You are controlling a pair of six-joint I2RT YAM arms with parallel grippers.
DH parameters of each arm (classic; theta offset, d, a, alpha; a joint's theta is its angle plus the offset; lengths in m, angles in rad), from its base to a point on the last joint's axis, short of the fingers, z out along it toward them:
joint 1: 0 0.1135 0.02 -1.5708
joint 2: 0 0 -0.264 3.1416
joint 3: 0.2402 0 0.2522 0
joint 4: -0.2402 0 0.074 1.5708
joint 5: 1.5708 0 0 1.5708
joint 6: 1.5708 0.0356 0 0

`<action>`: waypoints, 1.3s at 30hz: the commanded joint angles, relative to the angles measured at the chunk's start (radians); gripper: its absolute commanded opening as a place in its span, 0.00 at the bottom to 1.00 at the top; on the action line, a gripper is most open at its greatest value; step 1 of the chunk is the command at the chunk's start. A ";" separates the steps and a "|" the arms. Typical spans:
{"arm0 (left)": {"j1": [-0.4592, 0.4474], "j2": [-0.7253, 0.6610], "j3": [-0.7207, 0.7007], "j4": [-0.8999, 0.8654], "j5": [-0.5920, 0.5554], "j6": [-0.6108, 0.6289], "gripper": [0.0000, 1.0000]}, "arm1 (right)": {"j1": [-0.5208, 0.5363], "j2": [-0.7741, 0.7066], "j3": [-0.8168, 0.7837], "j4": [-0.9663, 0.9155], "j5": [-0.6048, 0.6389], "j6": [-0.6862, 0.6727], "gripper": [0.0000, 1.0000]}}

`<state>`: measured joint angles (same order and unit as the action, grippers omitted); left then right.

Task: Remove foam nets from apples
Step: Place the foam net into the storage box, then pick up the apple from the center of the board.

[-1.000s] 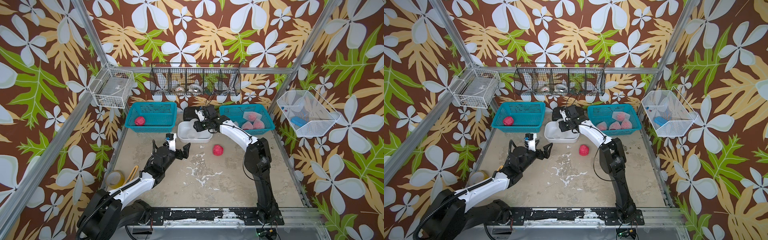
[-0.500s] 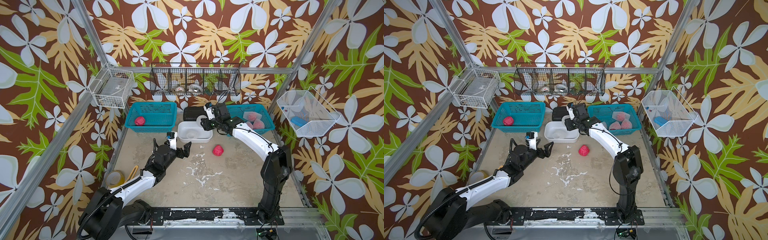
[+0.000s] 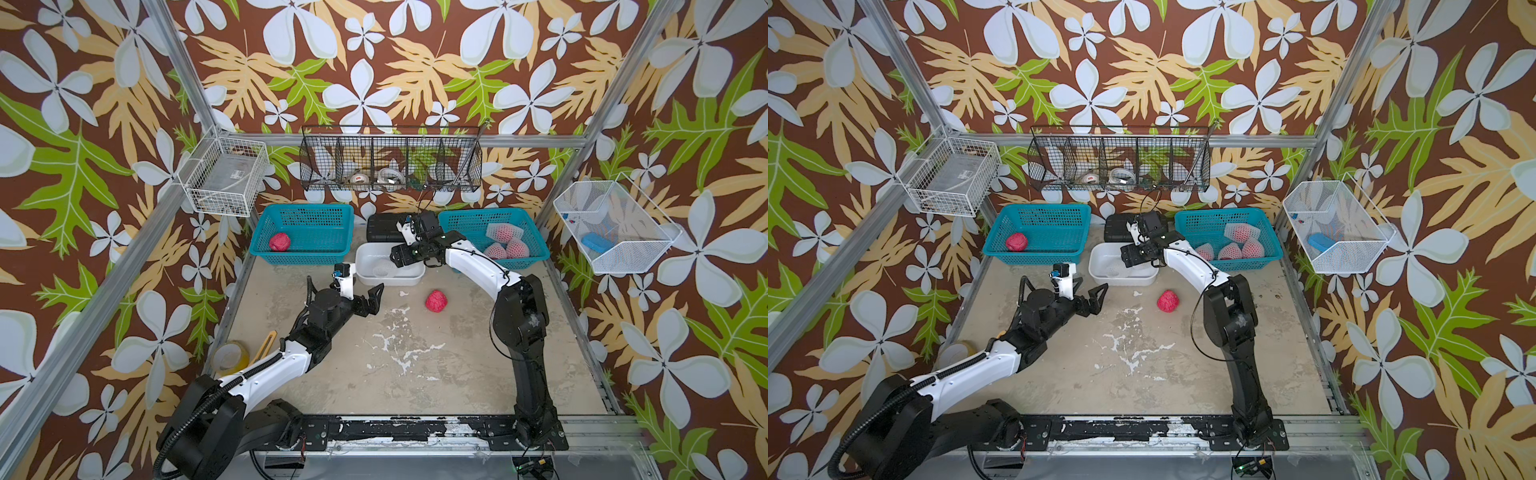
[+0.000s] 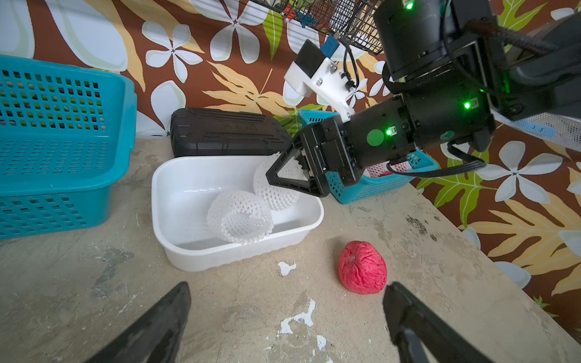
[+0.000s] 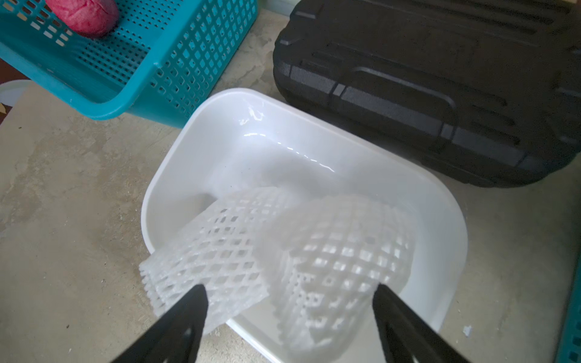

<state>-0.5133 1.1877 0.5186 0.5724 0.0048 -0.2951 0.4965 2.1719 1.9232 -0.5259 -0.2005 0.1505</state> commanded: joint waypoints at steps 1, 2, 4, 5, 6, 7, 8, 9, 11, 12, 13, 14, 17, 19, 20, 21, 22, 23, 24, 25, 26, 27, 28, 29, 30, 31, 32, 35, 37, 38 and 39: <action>-0.001 0.005 0.005 0.010 0.002 -0.006 0.97 | -0.001 -0.050 -0.051 0.009 -0.049 -0.013 1.00; -0.001 0.010 0.007 0.013 0.006 -0.009 0.97 | -0.004 -0.067 -0.066 0.020 -0.077 -0.014 1.00; 0.000 0.015 0.012 0.012 0.013 -0.012 0.97 | -0.011 -0.097 -0.089 0.035 -0.133 0.008 0.95; -0.001 0.016 0.015 0.011 0.016 -0.013 0.96 | -0.012 -0.114 -0.117 0.058 -0.139 0.014 0.84; 0.000 0.016 0.017 0.011 0.015 -0.013 0.96 | -0.012 -0.125 -0.136 0.071 -0.125 0.014 0.75; 0.000 0.016 0.018 0.012 0.015 -0.012 0.96 | -0.012 -0.124 -0.140 0.066 -0.105 0.010 0.57; -0.001 0.016 0.020 0.011 0.015 -0.013 0.96 | -0.012 -0.115 -0.139 0.053 -0.089 0.004 0.30; -0.001 0.016 0.020 0.011 0.017 -0.013 0.96 | -0.012 -0.103 -0.137 0.040 -0.085 -0.002 0.22; -0.001 0.018 0.019 0.011 0.019 -0.015 0.96 | -0.012 -0.089 -0.137 0.028 -0.102 -0.005 0.29; -0.001 0.019 0.018 0.010 0.019 -0.016 0.96 | -0.011 -0.094 -0.149 0.037 -0.112 0.001 0.43; -0.001 0.020 0.017 0.009 0.019 -0.018 0.96 | -0.012 -0.106 -0.165 0.054 -0.117 0.007 0.60; -0.001 0.020 0.015 0.010 0.019 -0.017 0.96 | -0.012 -0.120 -0.186 0.076 -0.119 0.015 0.62; 0.000 0.022 0.015 0.009 0.022 -0.019 0.96 | -0.013 -0.132 -0.191 0.092 -0.120 0.027 0.00; 0.000 0.024 0.017 0.009 0.027 -0.020 0.96 | -0.013 -0.136 -0.190 0.095 -0.121 0.027 0.00; -0.001 0.024 0.018 0.010 0.029 -0.020 0.96 | -0.012 -0.139 -0.185 0.093 -0.136 0.024 0.14; -0.001 0.024 0.017 0.009 0.029 -0.019 0.96 | -0.013 -0.143 -0.181 0.089 -0.146 0.023 0.32; -0.001 0.024 0.017 0.009 0.029 -0.019 0.96 | -0.012 -0.149 -0.179 0.086 -0.148 0.023 0.38; 0.000 0.023 0.017 0.007 0.029 -0.018 0.96 | -0.013 -0.158 -0.178 0.082 -0.152 0.021 0.53; -0.001 0.026 0.017 0.006 0.029 -0.019 0.96 | -0.013 -0.168 -0.175 0.078 -0.146 0.015 0.86; -0.001 0.026 0.017 0.006 0.029 -0.017 0.95 | -0.012 -0.179 -0.176 0.075 -0.130 0.013 1.00; -0.001 0.027 0.017 0.006 0.029 -0.018 0.95 | -0.013 -0.191 -0.181 0.076 -0.117 0.006 1.00; -0.001 0.028 0.017 0.006 0.029 -0.017 0.95 | -0.013 -0.200 -0.182 0.074 -0.099 0.002 1.00; -0.001 0.030 0.018 0.007 0.029 -0.017 0.95 | -0.013 -0.205 -0.183 0.074 -0.086 -0.001 1.00; 0.000 0.033 0.019 0.009 0.030 -0.017 0.96 | -0.013 -0.206 -0.184 0.072 -0.080 -0.007 1.00; 0.000 0.035 0.021 0.009 0.032 -0.019 0.96 | -0.013 -0.207 -0.184 0.068 -0.076 -0.009 1.00; -0.001 0.036 0.024 0.009 0.033 -0.021 0.96 | -0.013 -0.211 -0.184 0.064 -0.072 -0.004 1.00; 0.000 0.038 0.027 0.008 0.035 -0.021 0.95 | -0.013 -0.224 -0.191 0.066 -0.077 -0.001 1.00; -0.001 0.035 0.039 -0.011 0.042 -0.016 0.95 | -0.014 -0.280 -0.222 0.076 -0.050 0.011 1.00; -0.002 0.025 0.044 -0.023 0.041 -0.013 0.95 | -0.015 -0.352 -0.296 0.113 0.012 0.014 1.00; -0.001 0.017 0.044 -0.022 0.045 -0.012 0.95 | -0.016 -0.406 -0.363 0.145 0.054 0.019 1.00; -0.002 0.010 0.044 -0.025 0.054 -0.008 0.95 | -0.018 -0.463 -0.435 0.182 0.083 0.024 1.00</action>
<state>-0.5133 1.2118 0.5549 0.5491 0.0376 -0.3096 0.4812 1.7905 1.5852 -0.4114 -0.2211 0.1574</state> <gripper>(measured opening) 0.950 0.998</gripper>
